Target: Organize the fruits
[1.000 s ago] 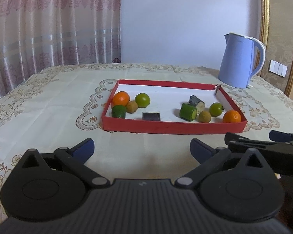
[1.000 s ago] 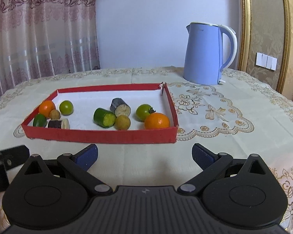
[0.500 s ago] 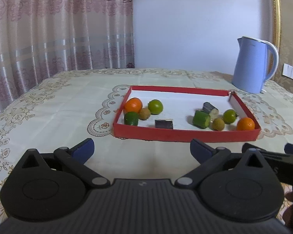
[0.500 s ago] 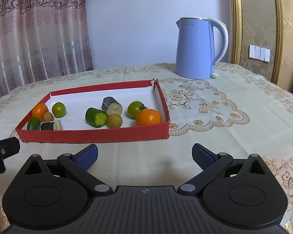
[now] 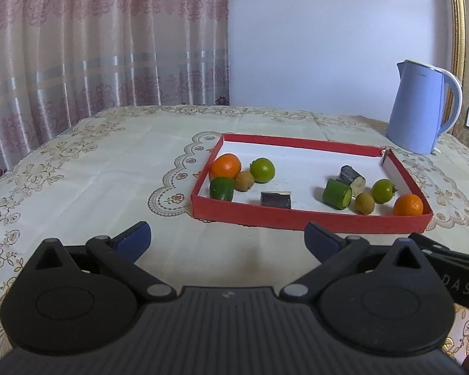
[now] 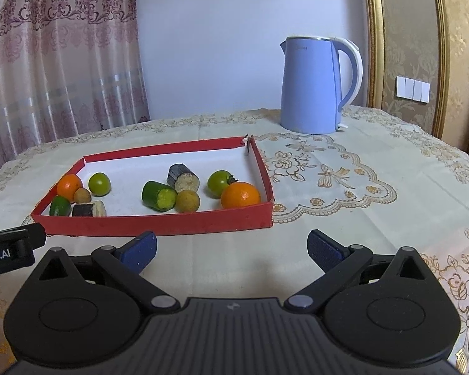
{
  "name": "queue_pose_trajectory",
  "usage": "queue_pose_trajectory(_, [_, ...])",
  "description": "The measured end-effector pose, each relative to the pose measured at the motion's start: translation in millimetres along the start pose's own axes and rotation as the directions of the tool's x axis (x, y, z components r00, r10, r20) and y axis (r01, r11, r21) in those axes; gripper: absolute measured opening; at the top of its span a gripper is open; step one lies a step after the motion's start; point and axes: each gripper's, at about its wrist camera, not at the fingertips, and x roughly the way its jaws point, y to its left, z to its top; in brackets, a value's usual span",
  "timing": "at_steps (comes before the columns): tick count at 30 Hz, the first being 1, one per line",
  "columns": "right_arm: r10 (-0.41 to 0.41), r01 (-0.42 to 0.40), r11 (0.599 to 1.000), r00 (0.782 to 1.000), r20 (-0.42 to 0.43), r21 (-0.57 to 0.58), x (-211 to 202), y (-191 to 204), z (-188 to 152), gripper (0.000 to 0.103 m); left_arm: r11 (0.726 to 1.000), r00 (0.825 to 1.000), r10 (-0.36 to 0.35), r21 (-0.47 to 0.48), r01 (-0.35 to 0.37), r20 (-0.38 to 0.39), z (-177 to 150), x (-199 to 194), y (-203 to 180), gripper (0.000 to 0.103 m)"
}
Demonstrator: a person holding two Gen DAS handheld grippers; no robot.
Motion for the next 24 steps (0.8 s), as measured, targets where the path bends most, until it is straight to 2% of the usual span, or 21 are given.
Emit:
queue_pose_trajectory(16, [0.005,-0.005,1.000,1.000,-0.003,-0.004,1.5,2.5,0.4,0.103,1.000,1.000,0.005,0.025,-0.005,0.009,1.6,-1.3,-1.6,0.103])
queue_pose_trajectory(24, [0.009,-0.009,1.000,1.000,-0.004,-0.009,3.4,5.3,0.5,0.103,0.998,0.999,0.020,0.054,-0.023,0.039,3.0,-4.0,0.6,0.103])
